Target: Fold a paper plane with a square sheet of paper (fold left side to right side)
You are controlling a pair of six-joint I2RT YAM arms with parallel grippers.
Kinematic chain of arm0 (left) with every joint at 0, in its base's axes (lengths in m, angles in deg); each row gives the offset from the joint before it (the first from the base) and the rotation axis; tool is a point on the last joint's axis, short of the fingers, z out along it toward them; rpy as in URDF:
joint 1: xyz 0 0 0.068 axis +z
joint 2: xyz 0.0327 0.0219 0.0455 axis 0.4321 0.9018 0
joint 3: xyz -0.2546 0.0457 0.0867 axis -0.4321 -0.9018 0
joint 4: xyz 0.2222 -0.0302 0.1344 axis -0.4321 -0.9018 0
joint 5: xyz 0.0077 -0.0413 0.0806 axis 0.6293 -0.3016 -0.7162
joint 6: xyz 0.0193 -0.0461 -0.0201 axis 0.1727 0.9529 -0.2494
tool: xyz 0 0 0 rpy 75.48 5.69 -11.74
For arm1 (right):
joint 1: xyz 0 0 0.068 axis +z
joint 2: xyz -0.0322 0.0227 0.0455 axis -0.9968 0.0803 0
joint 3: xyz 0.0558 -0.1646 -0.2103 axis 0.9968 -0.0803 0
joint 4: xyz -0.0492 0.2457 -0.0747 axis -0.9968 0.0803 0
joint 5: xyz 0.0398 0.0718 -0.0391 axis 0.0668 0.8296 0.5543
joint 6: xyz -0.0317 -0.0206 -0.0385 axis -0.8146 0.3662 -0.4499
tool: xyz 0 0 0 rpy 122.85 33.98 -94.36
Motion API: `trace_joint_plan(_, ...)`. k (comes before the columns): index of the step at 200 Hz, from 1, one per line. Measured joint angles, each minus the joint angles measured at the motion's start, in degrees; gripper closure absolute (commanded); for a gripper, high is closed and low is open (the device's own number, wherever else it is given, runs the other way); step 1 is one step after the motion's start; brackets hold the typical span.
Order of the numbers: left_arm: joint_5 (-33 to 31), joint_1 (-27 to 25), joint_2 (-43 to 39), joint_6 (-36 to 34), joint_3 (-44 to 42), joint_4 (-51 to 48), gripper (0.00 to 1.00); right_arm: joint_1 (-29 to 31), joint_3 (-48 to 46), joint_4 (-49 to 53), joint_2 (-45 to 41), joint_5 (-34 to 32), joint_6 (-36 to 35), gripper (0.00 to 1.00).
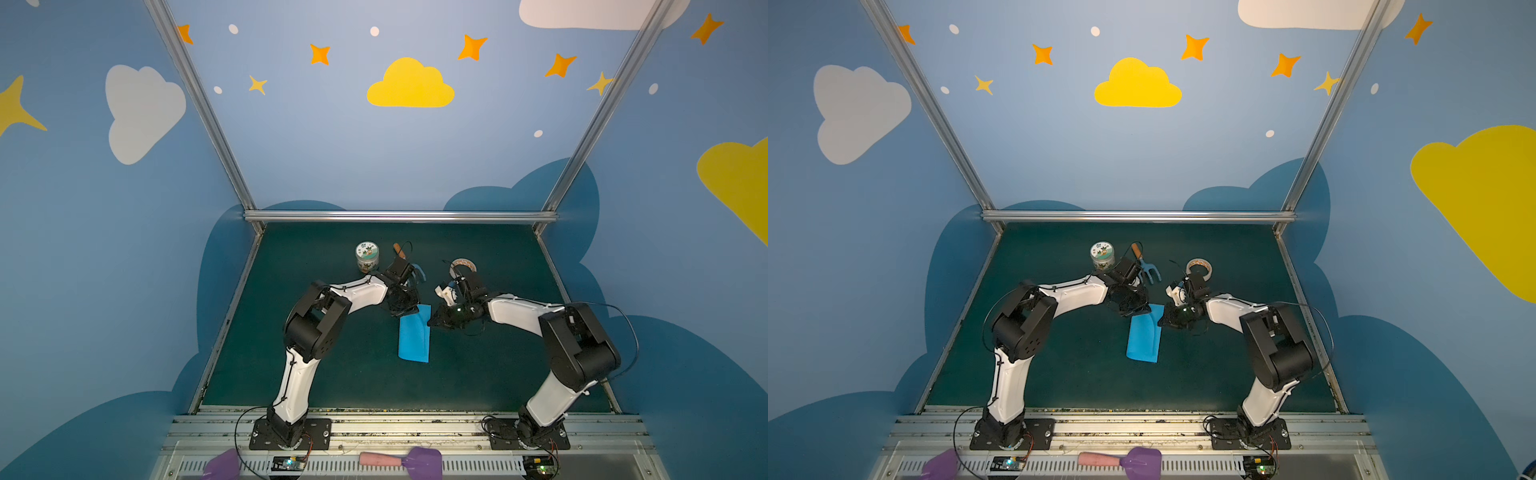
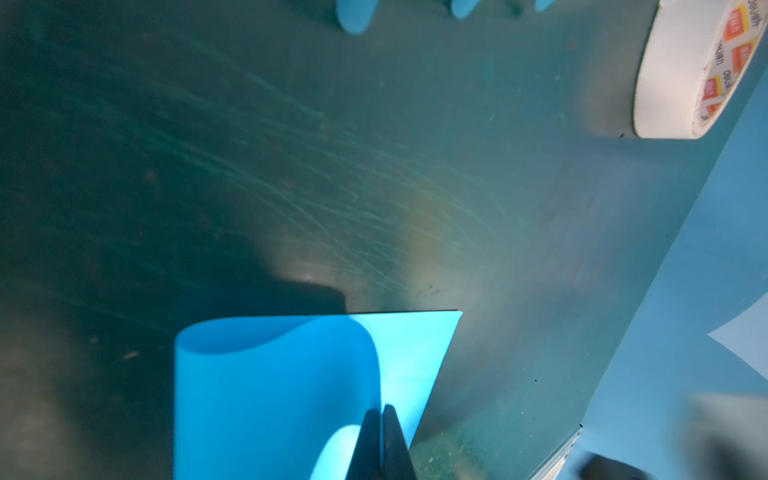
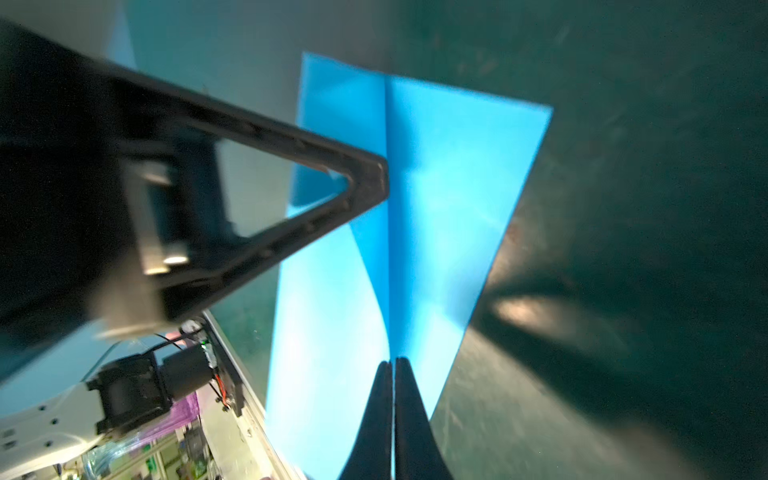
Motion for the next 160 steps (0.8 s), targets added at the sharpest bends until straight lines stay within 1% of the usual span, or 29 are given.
trace_joint_plan(19, -0.4, -0.2, 0.0, 0.3, 0.0, 0.2, 0.96, -0.9, 0.0, 0.0, -1.9, 0.2, 0.3, 0.82)
trace_joint_plan(48, -0.5, -0.5, 0.0, 0.6, 0.0, 0.4, 0.96, 0.0, -0.2, -0.2, -1.6, 0.7, 0.6, 0.74)
trace_joint_plan(99, -0.5, -0.9, 0.0, 0.9, 0.0, 0.4, 0.96, 1.9, -0.2, -1.3, 1.0, 1.1, 1.6, 0.72)
trace_joint_plan(145, -0.6, -1.1, 0.0, 1.0, 0.0, 0.4, 0.96, 2.4, -0.2, -2.2, 3.3, 1.1, 2.1, 0.65)
trace_joint_plan(160, -0.6, -1.1, 0.0, 1.0, 0.0, 0.4, 0.96, 2.4, -0.2, -2.5, 3.6, 1.0, 2.1, 0.64)
